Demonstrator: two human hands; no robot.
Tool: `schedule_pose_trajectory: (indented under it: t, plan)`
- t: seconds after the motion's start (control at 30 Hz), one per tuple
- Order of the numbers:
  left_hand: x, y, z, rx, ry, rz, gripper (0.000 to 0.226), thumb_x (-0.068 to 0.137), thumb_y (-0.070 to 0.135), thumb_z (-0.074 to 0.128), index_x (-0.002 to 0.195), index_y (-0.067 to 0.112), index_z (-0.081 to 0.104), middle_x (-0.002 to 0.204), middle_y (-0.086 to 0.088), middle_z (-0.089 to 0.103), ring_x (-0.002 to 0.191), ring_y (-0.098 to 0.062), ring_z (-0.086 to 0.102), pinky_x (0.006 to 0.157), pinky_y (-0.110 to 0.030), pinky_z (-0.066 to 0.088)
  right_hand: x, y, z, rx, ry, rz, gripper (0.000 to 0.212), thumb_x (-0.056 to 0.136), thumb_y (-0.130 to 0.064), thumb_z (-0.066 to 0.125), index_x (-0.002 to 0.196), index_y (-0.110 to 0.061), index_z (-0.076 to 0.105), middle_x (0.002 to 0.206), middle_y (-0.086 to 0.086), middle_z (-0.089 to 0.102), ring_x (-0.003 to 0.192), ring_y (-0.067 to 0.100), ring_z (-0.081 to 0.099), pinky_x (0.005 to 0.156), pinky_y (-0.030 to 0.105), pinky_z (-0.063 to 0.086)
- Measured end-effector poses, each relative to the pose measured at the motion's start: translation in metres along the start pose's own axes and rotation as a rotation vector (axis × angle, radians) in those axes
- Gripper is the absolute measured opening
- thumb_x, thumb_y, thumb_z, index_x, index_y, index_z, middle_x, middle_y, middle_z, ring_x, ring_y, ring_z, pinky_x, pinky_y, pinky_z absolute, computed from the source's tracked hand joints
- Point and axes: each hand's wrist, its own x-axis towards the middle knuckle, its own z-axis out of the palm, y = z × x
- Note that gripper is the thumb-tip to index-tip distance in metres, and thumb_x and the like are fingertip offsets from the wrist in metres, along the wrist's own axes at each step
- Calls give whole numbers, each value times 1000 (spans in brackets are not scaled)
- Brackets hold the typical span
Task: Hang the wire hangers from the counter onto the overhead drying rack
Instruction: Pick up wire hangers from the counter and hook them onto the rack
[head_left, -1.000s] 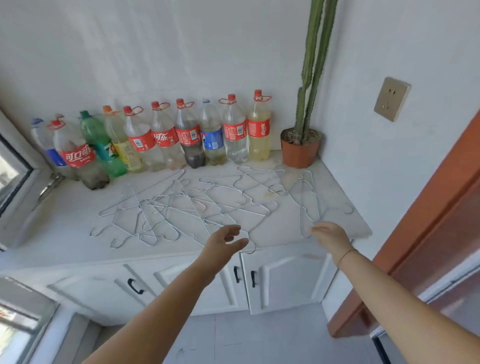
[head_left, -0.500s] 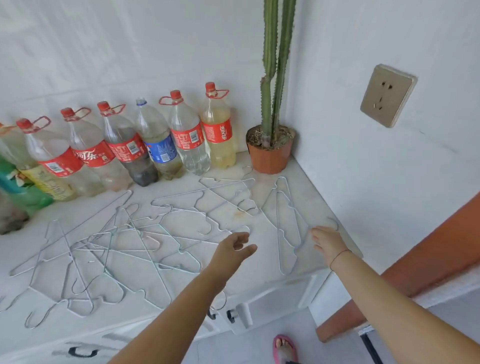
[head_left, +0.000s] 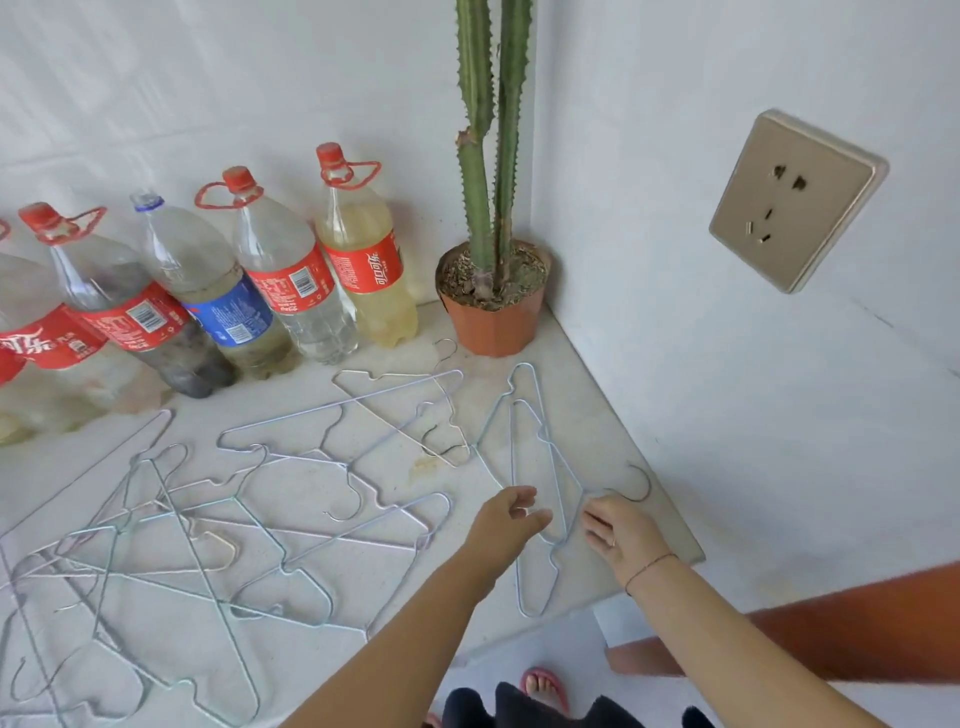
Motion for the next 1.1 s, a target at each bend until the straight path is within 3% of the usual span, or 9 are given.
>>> schedule_pose_trajectory:
  t: [0.17, 0.27, 0.37, 0.43, 0.53, 0.7, 0.87, 0.97, 1.1]
  plan:
    - [15, -9, 4, 34, -14, -44, 48, 84, 24, 67, 128, 14, 53, 124, -4, 56, 112, -14, 53, 90, -20, 38, 3, 0, 2, 67, 12, -3, 28, 84, 0, 44, 63, -19, 41, 53, 2, 42, 48, 8, 44, 59, 21, 40]
    - [17, -8, 1, 35, -39, -43, 47, 85, 25, 66, 128, 15, 52, 122, -2, 56, 109, -12, 53, 88, -20, 37, -2, 1, 6, 138, -11, 27, 24, 88, -2, 48, 67, -14, 51, 53, 5, 56, 44, 6, 52, 45, 15, 45]
    - [17, -7, -3, 4, -69, -41, 46, 86, 30, 65, 128, 16, 52, 121, -1, 56, 109, -11, 53, 88, -21, 37, -9, 0, 14, 86, -81, 2, 11, 90, -11, 51, 94, -13, 61, 77, 3, 70, 66, 7, 61, 63, 21, 47]
    - [15, -2, -7, -33, -87, -25, 44, 87, 35, 63, 127, 17, 55, 119, 1, 59, 109, -11, 54, 88, -21, 39, -15, -2, 23, 27, -161, -39, 20, 92, -13, 49, 107, -15, 61, 92, 5, 68, 82, 12, 59, 71, 25, 44]
    - [11, 11, -17, -135, -85, 30, 27, 89, 33, 59, 114, 23, 63, 110, 3, 67, 101, -10, 60, 87, -25, 46, -29, -9, 43, -98, -333, -99, 31, 93, -7, 42, 115, -13, 62, 98, 4, 65, 85, 11, 59, 74, 25, 44]
    - [0, 34, -51, -310, 1, 89, 13, 92, 18, 54, 98, 11, 65, 96, 6, 67, 83, -13, 64, 79, -26, 54, -48, -17, 81, -333, -441, -252, 39, 91, 3, 36, 107, -14, 66, 94, 9, 64, 95, 23, 62, 69, 21, 46]
    - [-19, 32, -104, -351, 100, 113, 18, 91, 15, 57, 95, -1, 65, 89, -5, 67, 76, -17, 63, 78, -28, 56, -62, -21, 127, -556, -532, -325, 36, 91, 2, 39, 101, -17, 68, 91, 9, 68, 77, 12, 61, 70, 21, 46]
    - [-32, 23, -140, -364, 151, 112, 16, 89, 18, 60, 77, 10, 67, 78, -5, 69, 74, -16, 64, 76, -25, 52, -63, -22, 157, -634, -589, -334, 33, 92, 0, 42, 94, -18, 69, 88, 6, 69, 74, 11, 59, 70, 21, 45]
    - [-47, 5, -193, -476, 366, 51, 12, 88, 16, 61, 80, 10, 67, 74, -3, 68, 64, -11, 61, 63, -18, 50, -47, -22, 203, -649, -574, -321, 25, 91, 0, 45, 94, -12, 67, 83, 4, 66, 67, 8, 61, 63, 14, 46]
